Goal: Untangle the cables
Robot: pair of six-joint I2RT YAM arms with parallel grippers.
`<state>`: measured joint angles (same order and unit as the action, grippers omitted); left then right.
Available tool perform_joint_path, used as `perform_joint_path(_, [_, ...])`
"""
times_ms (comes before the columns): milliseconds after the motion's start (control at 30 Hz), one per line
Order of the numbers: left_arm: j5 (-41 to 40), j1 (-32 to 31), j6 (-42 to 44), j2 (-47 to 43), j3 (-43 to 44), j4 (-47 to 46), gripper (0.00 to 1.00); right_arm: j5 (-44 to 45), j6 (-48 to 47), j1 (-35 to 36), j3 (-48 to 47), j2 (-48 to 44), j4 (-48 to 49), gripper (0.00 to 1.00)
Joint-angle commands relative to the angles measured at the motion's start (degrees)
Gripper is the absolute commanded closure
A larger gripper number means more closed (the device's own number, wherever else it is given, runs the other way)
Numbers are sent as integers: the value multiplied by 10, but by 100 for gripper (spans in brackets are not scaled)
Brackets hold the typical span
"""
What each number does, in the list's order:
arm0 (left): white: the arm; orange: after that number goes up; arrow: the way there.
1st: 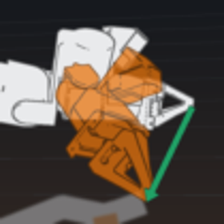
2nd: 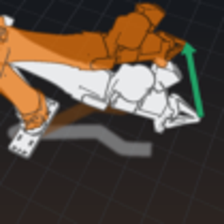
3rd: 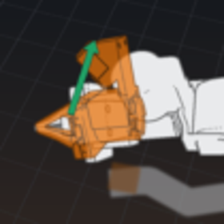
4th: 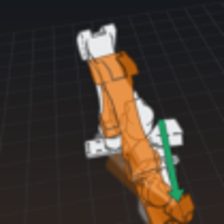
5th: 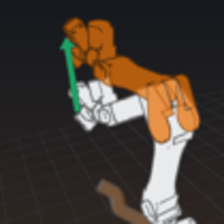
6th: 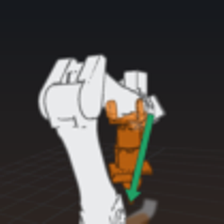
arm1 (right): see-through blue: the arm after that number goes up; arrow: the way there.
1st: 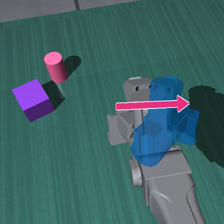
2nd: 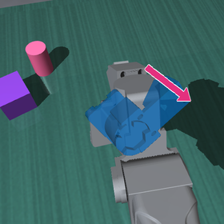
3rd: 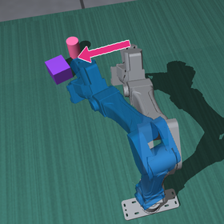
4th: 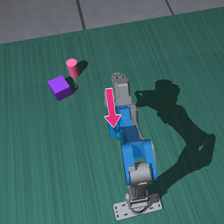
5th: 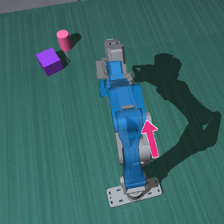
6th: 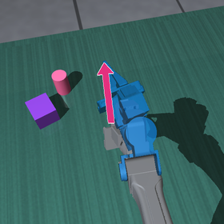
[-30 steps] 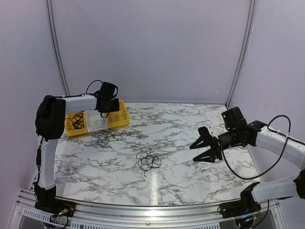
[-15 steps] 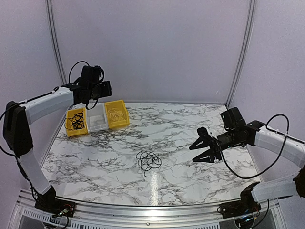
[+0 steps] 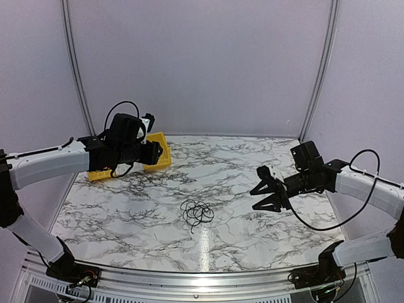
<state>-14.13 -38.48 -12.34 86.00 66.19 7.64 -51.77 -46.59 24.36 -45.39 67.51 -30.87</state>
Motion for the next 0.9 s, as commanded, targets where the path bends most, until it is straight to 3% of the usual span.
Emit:
perform_joint_path(0, [112, -37, 10, -26, -76, -25, 46, 109, 79, -2, -37, 24, 77, 49])
perform_joint_path(100, [166, -70, -19, -27, -137, -89, 49, 143, 97, 6, -73, 68, 76, 52])
perform_joint_path(300, [179, -111, -85, 8, -171, -121, 49, 198, 118, 70, -145, 167, 55, 61])
perform_joint_path(533, [187, -120, -185, 67, -187, -162, 51, 198, 119, 124, -191, 274, 35, 61])
perform_joint_path(867, [224, -121, -269, 163, -164, -187, 61, 186, 120, 133, -190, 297, 40, 60])
